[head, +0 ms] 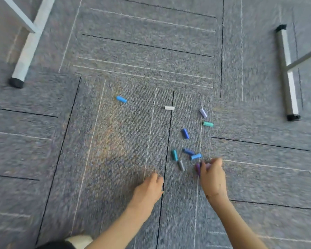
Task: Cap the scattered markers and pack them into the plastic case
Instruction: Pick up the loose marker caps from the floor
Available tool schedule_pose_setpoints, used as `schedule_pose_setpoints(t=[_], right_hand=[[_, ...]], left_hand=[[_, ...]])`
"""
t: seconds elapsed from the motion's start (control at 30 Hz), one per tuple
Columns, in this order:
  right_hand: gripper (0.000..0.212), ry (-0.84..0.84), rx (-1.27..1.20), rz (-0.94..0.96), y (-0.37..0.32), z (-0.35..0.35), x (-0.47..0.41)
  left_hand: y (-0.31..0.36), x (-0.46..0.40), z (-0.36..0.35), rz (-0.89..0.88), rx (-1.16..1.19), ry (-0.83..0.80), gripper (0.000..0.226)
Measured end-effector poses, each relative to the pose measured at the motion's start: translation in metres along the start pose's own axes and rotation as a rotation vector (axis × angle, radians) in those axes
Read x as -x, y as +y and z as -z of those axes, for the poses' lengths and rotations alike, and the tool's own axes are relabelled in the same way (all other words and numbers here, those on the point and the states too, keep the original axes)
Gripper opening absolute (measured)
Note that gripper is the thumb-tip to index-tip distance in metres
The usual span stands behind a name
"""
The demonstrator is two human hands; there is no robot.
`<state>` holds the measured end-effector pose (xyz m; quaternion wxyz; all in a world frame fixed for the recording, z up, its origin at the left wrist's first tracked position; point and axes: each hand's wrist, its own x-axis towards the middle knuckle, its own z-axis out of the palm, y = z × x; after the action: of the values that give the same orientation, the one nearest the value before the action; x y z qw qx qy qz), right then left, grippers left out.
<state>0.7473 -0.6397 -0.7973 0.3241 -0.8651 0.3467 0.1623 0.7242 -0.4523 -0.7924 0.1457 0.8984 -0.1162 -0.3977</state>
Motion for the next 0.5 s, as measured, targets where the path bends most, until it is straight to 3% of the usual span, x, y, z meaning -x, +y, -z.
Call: schedule_pose_setpoints(t=[0.13, 0.27, 0.37, 0.43, 0.5], right_hand=[[0.030, 0.044, 0.125, 0.082, 0.001, -0.001, 0.010], [0.004, 0.169, 0.029, 0.094, 0.005, -0.007, 0.019], [0.010, 0.171, 0.115, 0.179, 0.014, -0.022, 0.016], [0.013, 0.145, 0.236, 0.214, 0.019, -0.031, 0.011], [0.015, 0.123, 0.359, 0.249, 0.022, -0.036, 0.006]], left_hand=[[0.001, 0.013, -0.010, -0.067, 0.018, 0.050, 0.040], [-0.009, 0.022, -0.015, -0.181, 0.060, 0.120, 0.047], [-0.015, 0.025, -0.016, -0.170, 0.073, 0.129, 0.050], [-0.018, 0.024, -0.017, -0.097, 0.114, 0.133, 0.043], [-0.016, 0.024, -0.014, 0.027, 0.269, 0.182, 0.017]])
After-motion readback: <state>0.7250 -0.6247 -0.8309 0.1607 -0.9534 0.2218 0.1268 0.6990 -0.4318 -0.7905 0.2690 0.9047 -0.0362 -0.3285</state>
